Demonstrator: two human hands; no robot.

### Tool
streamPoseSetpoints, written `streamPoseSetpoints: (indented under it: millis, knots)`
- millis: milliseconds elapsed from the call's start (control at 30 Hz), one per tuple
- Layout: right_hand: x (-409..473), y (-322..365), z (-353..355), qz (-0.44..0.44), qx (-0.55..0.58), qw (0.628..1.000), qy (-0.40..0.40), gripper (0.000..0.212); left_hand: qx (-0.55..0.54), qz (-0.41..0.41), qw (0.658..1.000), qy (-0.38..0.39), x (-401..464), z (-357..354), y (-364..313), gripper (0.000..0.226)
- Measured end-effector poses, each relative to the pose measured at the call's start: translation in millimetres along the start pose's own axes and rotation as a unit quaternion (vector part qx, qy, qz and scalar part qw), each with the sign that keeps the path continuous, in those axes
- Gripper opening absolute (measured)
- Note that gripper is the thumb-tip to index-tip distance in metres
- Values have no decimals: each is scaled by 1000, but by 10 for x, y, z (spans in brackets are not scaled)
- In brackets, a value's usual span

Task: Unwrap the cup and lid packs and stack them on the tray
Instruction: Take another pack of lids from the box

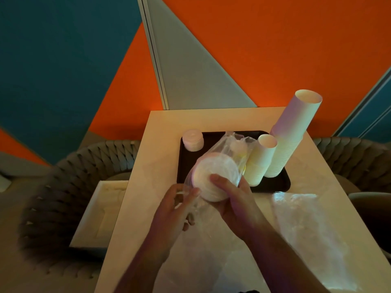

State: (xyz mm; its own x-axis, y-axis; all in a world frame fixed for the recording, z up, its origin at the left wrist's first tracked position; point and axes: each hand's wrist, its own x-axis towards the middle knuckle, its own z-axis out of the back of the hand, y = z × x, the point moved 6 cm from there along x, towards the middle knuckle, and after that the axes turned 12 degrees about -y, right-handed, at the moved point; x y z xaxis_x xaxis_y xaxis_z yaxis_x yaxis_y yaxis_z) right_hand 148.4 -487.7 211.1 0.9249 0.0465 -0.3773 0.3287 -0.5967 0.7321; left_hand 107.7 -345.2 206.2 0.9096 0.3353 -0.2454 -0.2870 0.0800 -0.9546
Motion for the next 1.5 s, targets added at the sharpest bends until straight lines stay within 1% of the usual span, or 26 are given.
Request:
streamPoseSetpoints:
  millis: [100,200,333,433,500,533,567,600,667,700,733,767,800,833,900,967,1067,1167,1267,1333,1433,1500]
  knots:
    - [0,19,12,5,11,1000,-13,59,-14,-77,996,38,-80,-92,-103,38]
    - [28,69,30,-1,42,999,-20,61,19,-98,994,38,-158,-123,-17,38]
    - [43,97,9,-3,58,998,-20,66,65,-130,988,45,-256,-151,48,50]
    - [14,52,-2,-6,52,998,-21,67,107,-160,980,50,-242,-85,72,46]
    - [5,33,6,-4,43,999,-17,64,145,-157,976,44,-215,-6,68,35]
    - [5,40,13,2,29,999,-13,62,142,-147,979,20,-207,59,31,26]
    - [4,53,17,12,3,1000,-6,61,125,-132,983,-20,-197,156,-28,16]
    - [12,79,36,27,-35,999,1,59,94,-120,986,-69,-185,257,-111,12]
    - [10,119,59,54,-116,991,23,56,25,-135,980,-145,-150,460,-341,15]
    - [0,121,59,64,-152,986,40,56,1,-162,975,-155,-134,529,-469,20]
    - [-12,131,54,72,-182,979,57,56,-9,-189,971,-144,-111,550,-585,22]
    - [-29,137,46,78,-209,972,72,56,0,-210,970,-121,-81,541,-683,16]
    - [-44,142,35,82,-230,966,85,56,25,-216,972,-88,-40,504,-725,9]
    - [-62,150,18,86,-246,961,96,56,51,-211,975,-51,-10,447,-739,9]
    - [-95,184,-9,98,-276,949,113,59,70,-151,986,14,30,340,-668,12]
    - [-130,232,-31,114,-311,934,132,61,48,-86,993,70,23,270,-574,15]
    - [-195,295,-48,130,-380,901,167,58,48,-37,989,132,-3,231,-476,21]
    - [-223,333,-34,141,-441,869,176,62,59,-8,986,158,-10,244,-456,23]
    - [-245,381,-36,156,-468,853,170,64,50,1,985,168,18,275,-451,20]
    - [-250,411,-46,173,-474,848,162,63,68,-2,980,185,19,252,-420,30]
    - [-256,413,-79,194,-472,845,158,62,112,-6,970,216,-21,162,-339,57]
    - [-258,402,-79,198,-457,852,161,65,75,-17,975,206,-23,127,-314,62]
